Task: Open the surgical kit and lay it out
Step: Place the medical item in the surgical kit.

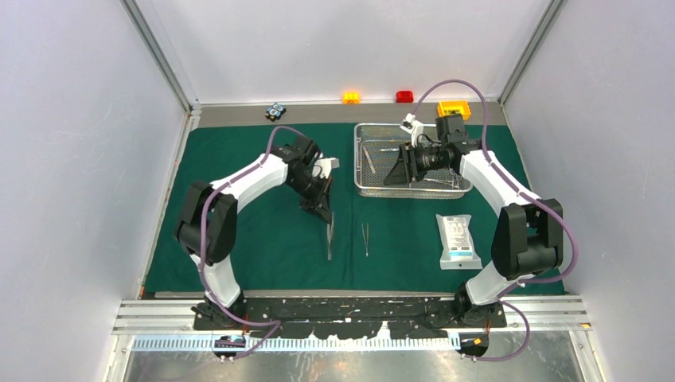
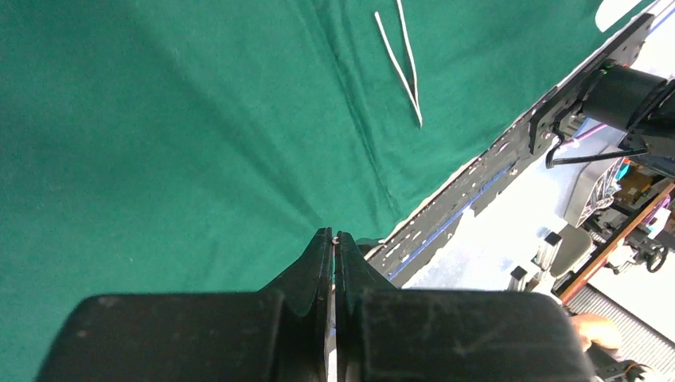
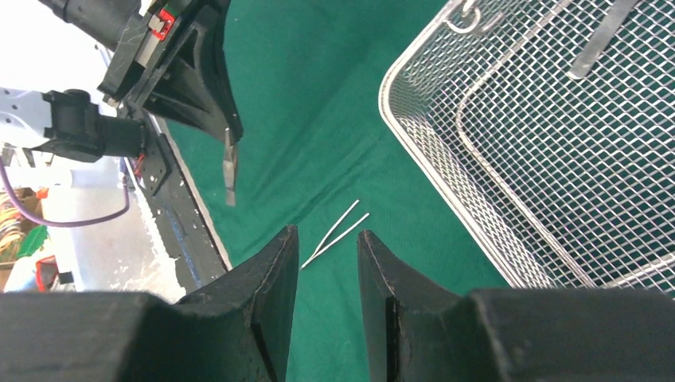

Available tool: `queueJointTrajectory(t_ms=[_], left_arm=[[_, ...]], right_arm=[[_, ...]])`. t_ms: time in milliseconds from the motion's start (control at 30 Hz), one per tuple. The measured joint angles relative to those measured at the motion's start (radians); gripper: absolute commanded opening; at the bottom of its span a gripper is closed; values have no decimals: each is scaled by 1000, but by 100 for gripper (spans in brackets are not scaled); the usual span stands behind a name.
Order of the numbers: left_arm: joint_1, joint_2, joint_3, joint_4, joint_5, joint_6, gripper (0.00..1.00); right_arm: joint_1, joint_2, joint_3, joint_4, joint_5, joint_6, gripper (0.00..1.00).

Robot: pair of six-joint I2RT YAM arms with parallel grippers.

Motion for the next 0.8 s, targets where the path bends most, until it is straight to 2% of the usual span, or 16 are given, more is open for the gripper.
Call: queueJointTrajectory(t_ms=[133,367,800], left_arm=[[-16,24,32,-56,-23,-44,0],[-27,188,185,-104,-27,-108,0],[-27,290,261,-162,-36,-132,3]], right_arm=[[-9,0,0,-9,26,-13,38],[-31,0,0,-17,55,-24,38],[-56,0,-3,-17,52,-29,38]])
